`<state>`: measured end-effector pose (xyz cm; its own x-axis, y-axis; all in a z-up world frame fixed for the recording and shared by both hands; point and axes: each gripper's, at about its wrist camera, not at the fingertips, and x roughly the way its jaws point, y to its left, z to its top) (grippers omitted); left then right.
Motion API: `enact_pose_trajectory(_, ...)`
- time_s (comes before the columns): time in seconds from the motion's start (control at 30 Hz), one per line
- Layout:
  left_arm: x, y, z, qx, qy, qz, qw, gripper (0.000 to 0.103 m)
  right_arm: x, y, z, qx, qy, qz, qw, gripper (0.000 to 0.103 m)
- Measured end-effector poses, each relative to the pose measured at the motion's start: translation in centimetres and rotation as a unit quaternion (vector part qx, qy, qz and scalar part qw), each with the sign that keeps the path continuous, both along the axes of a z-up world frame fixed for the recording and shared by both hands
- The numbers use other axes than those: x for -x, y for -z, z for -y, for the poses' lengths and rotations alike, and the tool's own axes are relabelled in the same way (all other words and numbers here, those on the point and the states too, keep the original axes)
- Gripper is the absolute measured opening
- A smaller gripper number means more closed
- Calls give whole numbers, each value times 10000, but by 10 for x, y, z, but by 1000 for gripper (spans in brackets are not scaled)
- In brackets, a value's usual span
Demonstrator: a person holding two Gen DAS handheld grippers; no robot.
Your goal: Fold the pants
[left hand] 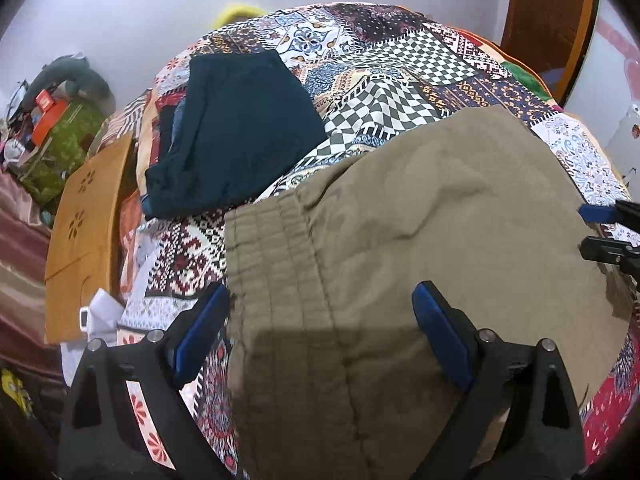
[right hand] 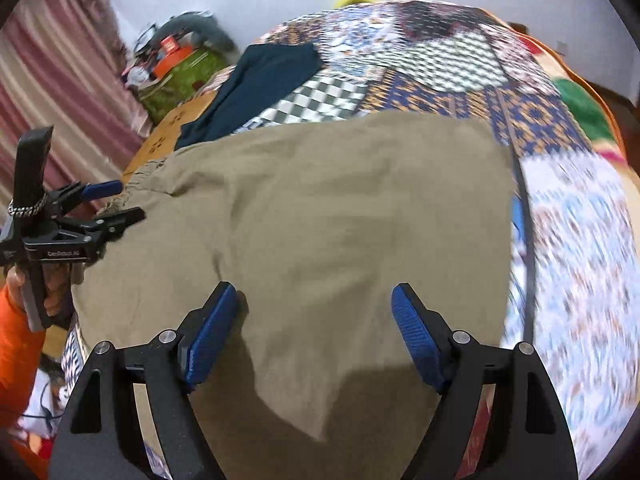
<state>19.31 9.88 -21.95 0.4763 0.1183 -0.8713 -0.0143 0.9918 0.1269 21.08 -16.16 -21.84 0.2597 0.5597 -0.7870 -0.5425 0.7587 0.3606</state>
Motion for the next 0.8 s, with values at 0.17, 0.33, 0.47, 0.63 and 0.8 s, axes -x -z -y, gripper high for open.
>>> enact_pose_trajectory(0.17, 22, -4, -5, 61, -178, 221, 9996, 94, 22, 7, 26, 57, 297, -6, 9995, 79)
enact_pose_trajectory(0.33, 39, -9, -9, 170, -316, 401, 9985, 94, 35, 8, 41, 209, 459, 29, 9987, 79)
enact_pose_trajectory(0.47, 46, -15, -9, 134, -377, 483, 9980, 94, 41, 5, 44, 364, 542, 82, 9978, 79)
enact_pose_trajectory(0.63, 54, -29, -9, 64, -494, 657, 9966, 94, 47, -10, 43, 269, 695, 261, 9969, 79)
enact_pose_trajectory(0.8, 71, -48, -22, 555, -785, 900, 9913, 94, 52, -46, 30, 71, 657, 787, 9947, 79)
